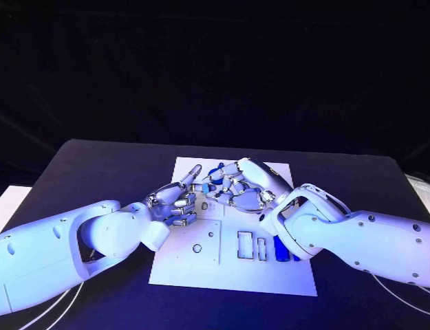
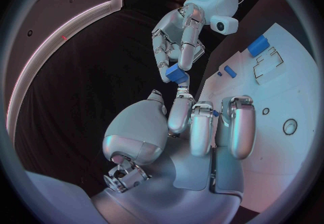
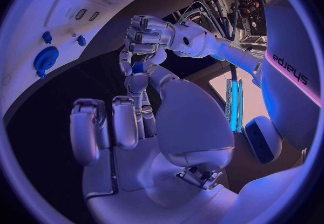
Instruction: Assemble the parts on the task board
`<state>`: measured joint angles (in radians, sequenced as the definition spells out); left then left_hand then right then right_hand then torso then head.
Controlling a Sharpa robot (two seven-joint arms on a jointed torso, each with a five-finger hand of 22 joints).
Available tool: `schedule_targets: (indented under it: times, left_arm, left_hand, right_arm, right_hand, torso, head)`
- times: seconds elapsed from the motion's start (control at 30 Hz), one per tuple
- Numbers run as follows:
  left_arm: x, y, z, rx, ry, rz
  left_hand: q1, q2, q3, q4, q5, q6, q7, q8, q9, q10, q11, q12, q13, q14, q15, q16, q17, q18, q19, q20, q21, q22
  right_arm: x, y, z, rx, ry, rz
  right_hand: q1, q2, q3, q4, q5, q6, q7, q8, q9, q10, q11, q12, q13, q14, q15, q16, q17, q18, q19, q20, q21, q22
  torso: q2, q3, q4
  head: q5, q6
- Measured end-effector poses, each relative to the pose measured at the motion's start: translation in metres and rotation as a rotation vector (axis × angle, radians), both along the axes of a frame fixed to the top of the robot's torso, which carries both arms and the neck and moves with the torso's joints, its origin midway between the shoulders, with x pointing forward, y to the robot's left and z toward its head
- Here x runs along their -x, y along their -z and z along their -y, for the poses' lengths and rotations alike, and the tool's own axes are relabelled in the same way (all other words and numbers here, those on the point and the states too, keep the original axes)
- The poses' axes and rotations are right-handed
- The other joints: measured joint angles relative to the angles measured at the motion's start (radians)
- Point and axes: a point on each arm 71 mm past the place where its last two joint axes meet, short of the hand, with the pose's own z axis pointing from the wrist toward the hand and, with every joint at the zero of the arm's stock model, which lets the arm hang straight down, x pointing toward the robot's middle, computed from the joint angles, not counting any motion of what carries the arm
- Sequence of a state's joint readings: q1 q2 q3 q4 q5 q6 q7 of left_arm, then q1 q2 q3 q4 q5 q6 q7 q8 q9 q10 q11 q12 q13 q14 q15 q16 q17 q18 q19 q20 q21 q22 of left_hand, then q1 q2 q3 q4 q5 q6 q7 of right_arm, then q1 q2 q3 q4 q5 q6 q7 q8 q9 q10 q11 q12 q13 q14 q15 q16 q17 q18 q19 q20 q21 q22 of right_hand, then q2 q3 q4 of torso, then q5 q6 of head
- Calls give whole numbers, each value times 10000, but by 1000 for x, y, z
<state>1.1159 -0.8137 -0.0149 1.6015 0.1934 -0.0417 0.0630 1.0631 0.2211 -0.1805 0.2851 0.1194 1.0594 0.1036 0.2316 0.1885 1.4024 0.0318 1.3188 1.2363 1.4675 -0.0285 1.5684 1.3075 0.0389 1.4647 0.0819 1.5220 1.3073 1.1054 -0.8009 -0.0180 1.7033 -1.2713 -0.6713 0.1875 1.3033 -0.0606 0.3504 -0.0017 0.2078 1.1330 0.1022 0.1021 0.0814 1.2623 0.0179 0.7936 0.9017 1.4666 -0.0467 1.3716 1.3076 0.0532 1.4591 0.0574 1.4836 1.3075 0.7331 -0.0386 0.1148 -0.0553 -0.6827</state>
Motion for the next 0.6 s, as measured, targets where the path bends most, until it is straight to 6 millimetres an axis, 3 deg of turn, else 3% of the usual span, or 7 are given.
schedule_targets:
  times: [0.6]
  left_arm:
    - [-1, 0, -3, -51, -88, 11]
  left_hand:
    - [38, 38, 0, 0, 0, -1, 0, 1, 68, -17, -16, 0, 0, -37, -36, 0, -1, -1, -15, -14, 0, 0]
  right_arm:
    - [-1, 0, 6, -9, 196, 48]
  right_hand:
    - [0, -3, -3, 0, -4, 2, 0, 1, 0, 0, 0, 0, -1, 0, 0, 0, -2, 0, 0, 0, 0, -1]
  torso:
    - [-2, 0, -5]
  head:
    - [-6, -12]
